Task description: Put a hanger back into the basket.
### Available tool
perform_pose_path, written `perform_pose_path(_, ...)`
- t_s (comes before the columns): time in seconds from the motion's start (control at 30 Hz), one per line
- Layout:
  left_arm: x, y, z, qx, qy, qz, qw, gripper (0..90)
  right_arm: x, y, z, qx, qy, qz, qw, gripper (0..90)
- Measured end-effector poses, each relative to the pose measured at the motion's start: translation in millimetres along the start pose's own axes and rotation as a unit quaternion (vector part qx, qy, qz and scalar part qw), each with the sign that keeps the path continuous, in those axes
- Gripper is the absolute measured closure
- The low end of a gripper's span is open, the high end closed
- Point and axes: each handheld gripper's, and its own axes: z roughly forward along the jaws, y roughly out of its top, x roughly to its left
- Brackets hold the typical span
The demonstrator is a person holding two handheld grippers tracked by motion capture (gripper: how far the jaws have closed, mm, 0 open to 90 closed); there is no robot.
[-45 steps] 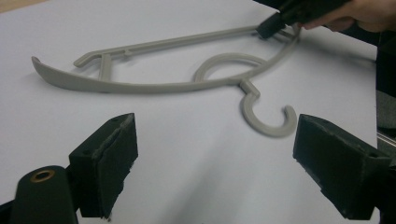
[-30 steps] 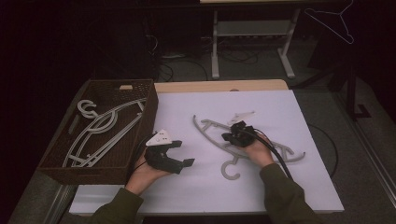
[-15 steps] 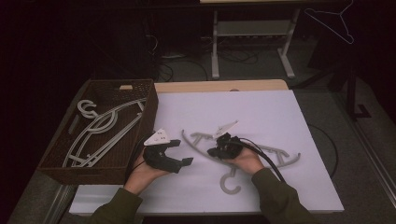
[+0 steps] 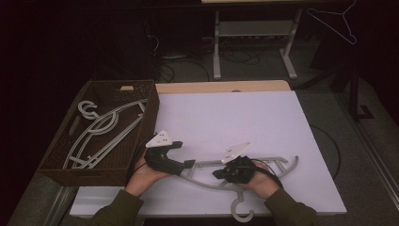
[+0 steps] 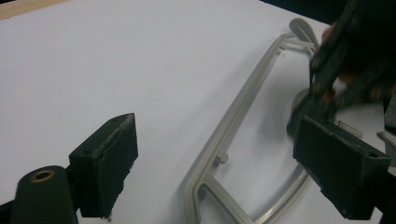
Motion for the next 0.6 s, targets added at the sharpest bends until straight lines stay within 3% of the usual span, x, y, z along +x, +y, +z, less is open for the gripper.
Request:
perform_pose_path(0.1,-2.4,0.0,2.5,0.006,-0.005,0.006,1.0,13.8,-8.1,-12.8,-25.9,-0.013,-0.042,0.016,0.9989,83.8)
perform_pose_path(0.23,-5.8,0.5,5.5,0.017,-0.01,0.017,0.9997,13.9,-14.7,-33.3,-54.5,-0.026,-0.061,0.042,0.9969,66.8)
perform_pose_path(0.33,-8.5,1.5,7.4,0.022,-0.014,0.025,0.9994,14.1,-8.3,-45.8,-65.5,-0.022,-0.06,0.051,0.9967,66.0)
perform_pose_path(0.47,-11.9,1.5,10.9,0.025,-0.017,0.027,0.9992,14.2,2.8,-60.8,-68.3,0.001,-0.063,0.037,0.9973,67.7)
perform_pose_path(0.6,-13.0,0.8,12.3,0.029,-0.019,0.03,0.9989,14.4,7.5,-74.6,-73.9,0.02,-0.067,0.045,0.9966,79.7)
